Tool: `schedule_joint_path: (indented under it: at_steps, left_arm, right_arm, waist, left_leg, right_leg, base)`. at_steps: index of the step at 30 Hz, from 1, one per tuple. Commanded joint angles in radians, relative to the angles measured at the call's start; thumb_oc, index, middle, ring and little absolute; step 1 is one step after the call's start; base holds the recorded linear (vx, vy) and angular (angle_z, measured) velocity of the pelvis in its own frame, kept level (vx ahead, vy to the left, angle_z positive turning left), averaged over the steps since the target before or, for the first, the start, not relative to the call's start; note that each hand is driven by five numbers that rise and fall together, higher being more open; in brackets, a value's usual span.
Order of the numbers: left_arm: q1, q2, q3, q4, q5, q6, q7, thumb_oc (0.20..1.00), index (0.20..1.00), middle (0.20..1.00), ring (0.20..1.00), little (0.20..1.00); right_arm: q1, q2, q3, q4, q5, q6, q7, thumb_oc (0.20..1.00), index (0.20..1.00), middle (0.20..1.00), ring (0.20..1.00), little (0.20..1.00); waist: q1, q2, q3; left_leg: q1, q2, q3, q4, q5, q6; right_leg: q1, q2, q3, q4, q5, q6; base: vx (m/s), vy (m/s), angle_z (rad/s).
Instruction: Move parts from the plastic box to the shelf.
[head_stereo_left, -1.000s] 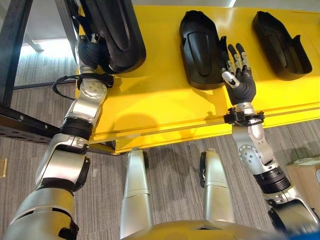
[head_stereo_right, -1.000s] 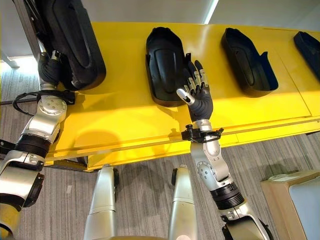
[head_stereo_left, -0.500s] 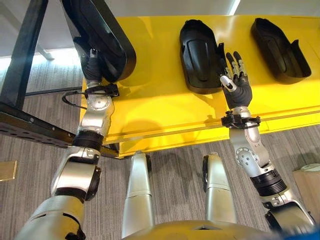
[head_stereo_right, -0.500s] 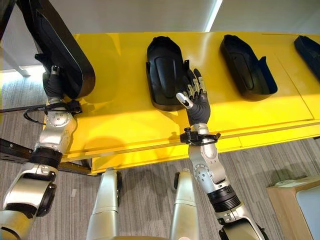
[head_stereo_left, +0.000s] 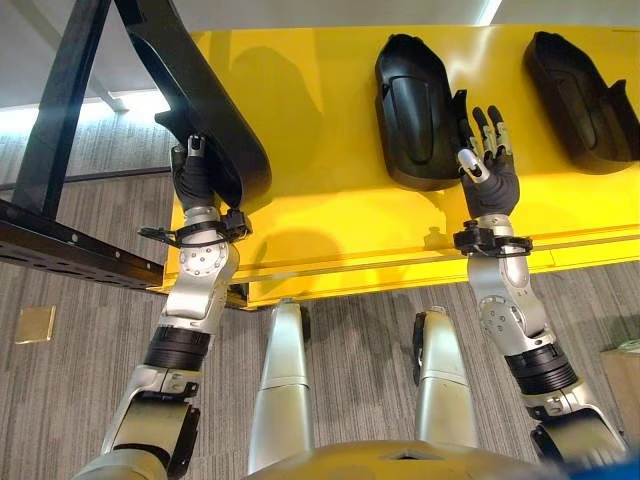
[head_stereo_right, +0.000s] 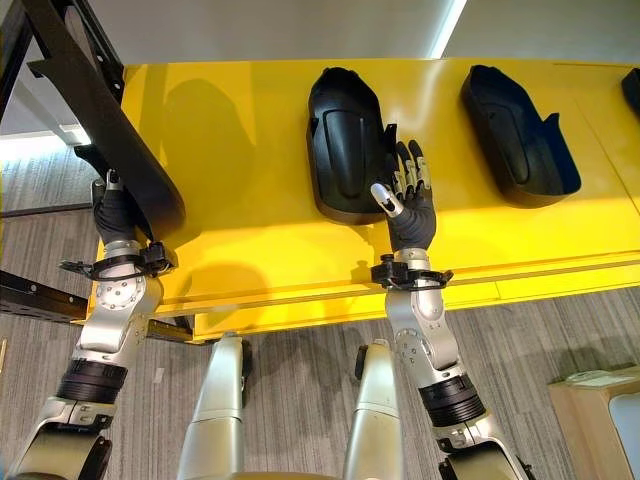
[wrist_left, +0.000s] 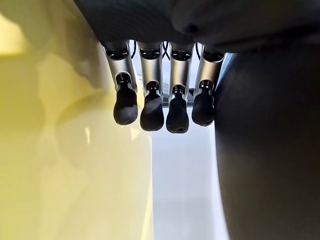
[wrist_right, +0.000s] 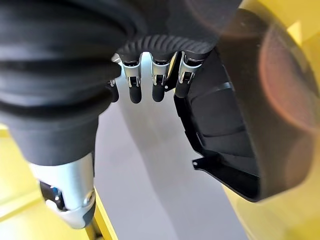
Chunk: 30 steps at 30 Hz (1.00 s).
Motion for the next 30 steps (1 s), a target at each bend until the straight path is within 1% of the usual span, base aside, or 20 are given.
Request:
schedule_joint_path:
  at_steps: [1, 3, 6, 9, 10, 12, 13, 15, 17, 18, 20, 23, 28, 29, 30]
  left_arm:
    - [0.086, -0.011, -0.004, 0.080, 0.043, 0.005, -0.017, 0.200, 0.200, 0.200, 0.200, 0.200]
    - [0.103, -0.005, 0.006, 0.076, 0.053, 0.009, -0.020, 0.200, 0.200, 0.200, 0.200, 0.200]
    - [0.145, 0.009, 0.037, 0.085, 0.102, 0.031, -0.020, 0.200, 0.200, 0.200, 0.200, 0.200]
    - [0.165, 0.032, 0.069, 0.113, 0.177, 0.065, -0.012, 0.200, 0.200, 0.200, 0.200, 0.200]
    - [0.178, 0.049, 0.103, 0.121, 0.216, 0.087, -0.011, 0.200, 0.200, 0.200, 0.200, 0.200]
    - [0.177, 0.056, 0.119, 0.149, 0.239, 0.096, 0.002, 0.200, 0.200, 0.200, 0.200, 0.200]
    - [0.172, 0.066, 0.132, 0.171, 0.261, 0.111, 0.011, 0.200, 0.200, 0.200, 0.200, 0.200]
    - [0.168, 0.076, 0.155, 0.154, 0.265, 0.122, 0.015, 0.200, 0.200, 0.200, 0.200, 0.200]
    - [0.156, 0.097, 0.175, 0.151, 0.318, 0.155, 0.027, 0.200, 0.200, 0.200, 0.200, 0.200]
    - [0.156, 0.097, 0.175, 0.150, 0.319, 0.156, 0.028, 0.200, 0.200, 0.200, 0.200, 0.200]
    - [0.131, 0.110, 0.170, 0.169, 0.389, 0.188, 0.057, 0.200, 0.200, 0.200, 0.200, 0.200]
    - [0.101, 0.117, 0.159, 0.168, 0.432, 0.204, 0.054, 0.200, 0.200, 0.200, 0.200, 0.200]
    - [0.075, 0.111, 0.159, 0.172, 0.439, 0.212, 0.061, 0.200, 0.200, 0.200, 0.200, 0.200]
    - [0.068, 0.116, 0.153, 0.176, 0.457, 0.223, 0.064, 0.200, 0.200, 0.200, 0.200, 0.200]
    - [0.054, 0.132, 0.142, 0.179, 0.515, 0.244, 0.063, 0.200, 0.200, 0.200, 0.200, 0.200]
  right_arm:
    - [-0.078, 0.004, -0.062, -0.126, -0.024, -0.046, 0.009, 1.000, 1.000, 1.000, 1.000, 1.000]
    - [-0.077, 0.003, -0.066, -0.128, -0.025, -0.045, 0.010, 1.000, 1.000, 1.000, 1.000, 1.000]
    - [-0.074, -0.003, -0.076, -0.129, -0.023, -0.043, 0.012, 1.000, 1.000, 1.000, 1.000, 1.000]
    - [-0.078, -0.006, -0.082, -0.129, -0.016, -0.039, 0.019, 1.000, 1.000, 1.000, 1.000, 1.000]
    - [-0.076, -0.009, -0.086, -0.132, -0.013, -0.035, 0.024, 1.000, 1.000, 1.000, 1.000, 1.000]
    - [-0.077, -0.008, -0.084, -0.132, -0.010, -0.033, 0.030, 1.000, 1.000, 1.000, 1.000, 1.000]
    - [-0.078, -0.012, -0.084, -0.130, -0.008, -0.030, 0.034, 1.000, 1.000, 1.000, 1.000, 1.000]
    - [-0.074, -0.011, -0.085, -0.128, -0.002, -0.028, 0.037, 1.000, 1.000, 1.000, 1.000, 1.000]
    - [-0.074, -0.007, -0.084, -0.125, 0.008, -0.016, 0.049, 1.000, 1.000, 1.000, 1.000, 1.000]
    - [-0.074, -0.007, -0.084, -0.125, 0.008, -0.016, 0.049, 1.000, 1.000, 1.000, 1.000, 1.000]
    - [-0.078, -0.005, -0.079, -0.125, 0.012, -0.013, 0.056, 1.000, 1.000, 1.000, 1.000, 1.000]
    - [-0.071, -0.002, -0.080, -0.125, 0.015, -0.010, 0.057, 1.000, 1.000, 1.000, 1.000, 1.000]
    - [-0.068, 0.001, -0.084, -0.126, 0.014, -0.004, 0.055, 1.000, 1.000, 1.000, 1.000, 1.000]
    - [-0.068, 0.002, -0.083, -0.128, 0.016, -0.004, 0.055, 1.000, 1.000, 1.000, 1.000, 1.000]
    - [-0.067, -0.001, -0.086, -0.131, 0.015, -0.002, 0.056, 1.000, 1.000, 1.000, 1.000, 1.000]
  waist:
    - [0.006, -0.011, 0.081]
    - [0.007, -0.011, 0.080]
    - [0.013, -0.010, 0.080]
    - [0.017, -0.010, 0.081]
    - [0.020, -0.008, 0.082]
    - [0.019, -0.008, 0.081]
    - [0.020, -0.007, 0.081]
    - [0.021, -0.004, 0.081]
    - [0.021, -0.001, 0.082]
    - [0.021, -0.001, 0.082]
    - [0.018, -0.003, 0.080]
    - [0.013, -0.003, 0.079]
    - [0.008, -0.004, 0.077]
    - [0.006, -0.004, 0.078]
    - [0.003, -0.005, 0.077]
  left_leg:
    - [0.025, -0.025, 0.031, -0.049, -0.045, 0.056]
    - [0.024, -0.025, 0.031, -0.048, -0.045, 0.056]
    - [0.024, -0.026, 0.032, -0.049, -0.046, 0.056]
    - [0.025, -0.026, 0.032, -0.051, -0.046, 0.055]
    - [0.025, -0.025, 0.032, -0.053, -0.047, 0.055]
    - [0.026, -0.025, 0.033, -0.054, -0.047, 0.055]
    - [0.025, -0.025, 0.035, -0.053, -0.048, 0.054]
    - [0.025, -0.025, 0.035, -0.056, -0.047, 0.055]
    - [0.026, -0.024, 0.036, -0.056, -0.047, 0.055]
    - [0.026, -0.024, 0.036, -0.056, -0.047, 0.055]
    - [0.027, -0.022, 0.037, -0.057, -0.048, 0.053]
    - [0.026, -0.023, 0.038, -0.059, -0.048, 0.054]
    - [0.022, -0.025, 0.040, -0.056, -0.049, 0.057]
    - [0.020, -0.025, 0.040, -0.055, -0.050, 0.058]
    - [0.018, -0.023, 0.042, -0.054, -0.050, 0.058]
  right_leg:
    - [-0.027, 0.021, -0.038, 0.034, -0.059, -0.112]
    - [-0.026, 0.021, -0.039, 0.034, -0.060, -0.112]
    - [-0.027, 0.019, -0.041, 0.033, -0.062, -0.111]
    - [-0.026, 0.021, -0.040, 0.029, -0.062, -0.111]
    - [-0.026, 0.021, -0.039, 0.028, -0.063, -0.111]
    - [-0.027, 0.021, -0.038, 0.029, -0.063, -0.110]
    - [-0.028, 0.021, -0.038, 0.029, -0.064, -0.111]
    - [-0.028, 0.022, -0.038, 0.028, -0.065, -0.110]
    - [-0.027, 0.022, -0.037, 0.027, -0.066, -0.110]
    - [-0.027, 0.022, -0.037, 0.027, -0.066, -0.110]
    - [-0.028, 0.024, -0.036, 0.025, -0.065, -0.108]
    - [-0.030, 0.026, -0.035, 0.023, -0.063, -0.107]
    - [-0.037, 0.029, -0.032, 0.025, -0.061, -0.107]
    - [-0.040, 0.030, -0.031, 0.026, -0.060, -0.107]
    - [-0.042, 0.030, -0.030, 0.027, -0.061, -0.106]
  base:
    - [0.00, 0.000, 0.00]
    - [0.00, 0.000, 0.00]
    - [0.00, 0.000, 0.00]
    - [0.00, 0.000, 0.00]
    - [0.00, 0.000, 0.00]
    - [0.00, 0.000, 0.00]
    - [0.00, 0.000, 0.00]
    - [0.00, 0.000, 0.00]
    - [0.00, 0.000, 0.00]
    - [0.00, 0.000, 0.00]
    - [0.00, 0.000, 0.00]
    - [0.00, 0.000, 0.00]
    - [0.00, 0.000, 0.00]
    - [0.00, 0.000, 0.00]
    - [0.00, 0.000, 0.00]
